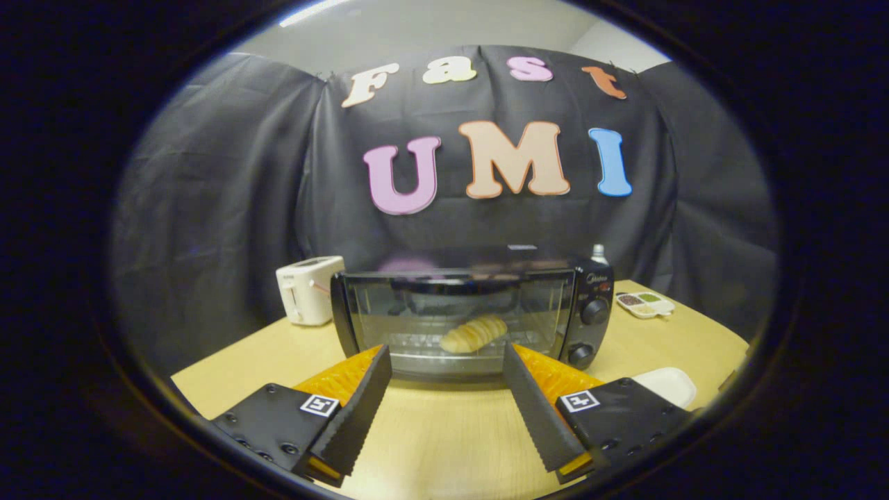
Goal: Open the toaster oven, put the food inside, and close the toaster oven door.
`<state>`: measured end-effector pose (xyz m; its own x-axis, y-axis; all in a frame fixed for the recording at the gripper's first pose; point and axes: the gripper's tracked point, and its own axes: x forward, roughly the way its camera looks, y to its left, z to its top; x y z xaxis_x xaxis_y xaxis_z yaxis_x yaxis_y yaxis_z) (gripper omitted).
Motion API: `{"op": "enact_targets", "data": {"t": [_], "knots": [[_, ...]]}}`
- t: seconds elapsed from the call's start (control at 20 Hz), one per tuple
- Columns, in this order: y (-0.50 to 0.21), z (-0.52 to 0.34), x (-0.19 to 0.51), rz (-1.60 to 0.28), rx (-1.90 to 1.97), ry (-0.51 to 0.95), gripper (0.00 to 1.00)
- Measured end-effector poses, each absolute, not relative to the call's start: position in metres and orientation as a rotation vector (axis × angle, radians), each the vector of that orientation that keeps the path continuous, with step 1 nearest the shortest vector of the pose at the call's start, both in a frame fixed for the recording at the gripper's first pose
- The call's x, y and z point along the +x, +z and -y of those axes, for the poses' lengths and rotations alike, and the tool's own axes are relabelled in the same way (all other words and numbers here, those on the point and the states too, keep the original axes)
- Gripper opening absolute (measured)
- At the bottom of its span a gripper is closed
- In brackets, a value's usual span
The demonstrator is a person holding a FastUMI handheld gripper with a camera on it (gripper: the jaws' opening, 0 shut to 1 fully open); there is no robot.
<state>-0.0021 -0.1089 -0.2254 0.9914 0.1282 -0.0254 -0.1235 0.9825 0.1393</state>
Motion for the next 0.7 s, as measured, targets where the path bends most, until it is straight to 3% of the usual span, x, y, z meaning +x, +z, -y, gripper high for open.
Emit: {"op": "enact_targets", "data": {"t": [0.3, 0.7], "knots": [[-0.174, 0.122, -0.047, 0.118, 0.212, 0.15, 0.99], [-0.16, 0.127, -0.072, 0.122, 0.155, 0.12, 0.99]]}}
